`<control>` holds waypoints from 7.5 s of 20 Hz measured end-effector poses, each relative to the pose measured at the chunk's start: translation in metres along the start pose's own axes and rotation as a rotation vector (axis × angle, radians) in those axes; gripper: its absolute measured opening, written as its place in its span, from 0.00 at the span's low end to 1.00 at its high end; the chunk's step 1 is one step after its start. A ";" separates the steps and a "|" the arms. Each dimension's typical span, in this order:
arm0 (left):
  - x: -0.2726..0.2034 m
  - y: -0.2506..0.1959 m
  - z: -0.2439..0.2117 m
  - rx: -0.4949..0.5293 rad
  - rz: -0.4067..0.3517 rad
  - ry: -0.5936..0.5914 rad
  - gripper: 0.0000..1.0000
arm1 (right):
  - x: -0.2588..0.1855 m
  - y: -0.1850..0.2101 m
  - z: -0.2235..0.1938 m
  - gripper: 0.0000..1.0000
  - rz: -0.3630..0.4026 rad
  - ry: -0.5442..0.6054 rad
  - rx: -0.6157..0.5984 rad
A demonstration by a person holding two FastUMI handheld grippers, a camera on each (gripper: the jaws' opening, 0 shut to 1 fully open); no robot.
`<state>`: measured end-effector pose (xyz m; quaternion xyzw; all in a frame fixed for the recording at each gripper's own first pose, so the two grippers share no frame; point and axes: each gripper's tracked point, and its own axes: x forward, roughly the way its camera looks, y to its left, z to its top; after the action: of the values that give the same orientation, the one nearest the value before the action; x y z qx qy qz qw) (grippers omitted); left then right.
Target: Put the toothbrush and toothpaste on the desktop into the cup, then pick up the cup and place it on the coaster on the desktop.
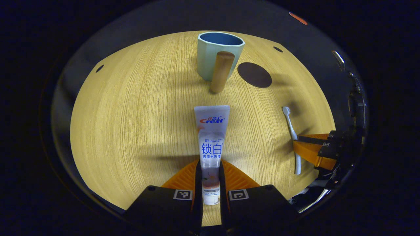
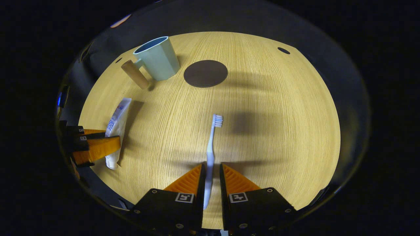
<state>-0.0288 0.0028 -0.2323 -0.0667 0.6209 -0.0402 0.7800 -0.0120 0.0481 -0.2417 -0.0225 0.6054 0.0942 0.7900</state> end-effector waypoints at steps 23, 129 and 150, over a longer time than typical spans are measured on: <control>-0.053 0.015 0.080 0.034 -0.043 -0.503 0.26 | -0.053 0.001 0.054 0.07 0.062 -0.425 0.011; -0.067 0.075 0.159 0.036 -0.049 -1.016 0.99 | -0.093 0.083 0.256 0.14 0.374 -1.370 0.054; -0.040 0.023 0.195 0.089 -0.133 -0.452 0.99 | -0.133 -0.032 0.170 0.93 0.129 -1.309 0.009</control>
<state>0.1512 0.0420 -0.1546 -0.0804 0.4222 -0.1026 0.8971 0.1226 0.0256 -0.0708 0.0793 0.0001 0.1332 0.9879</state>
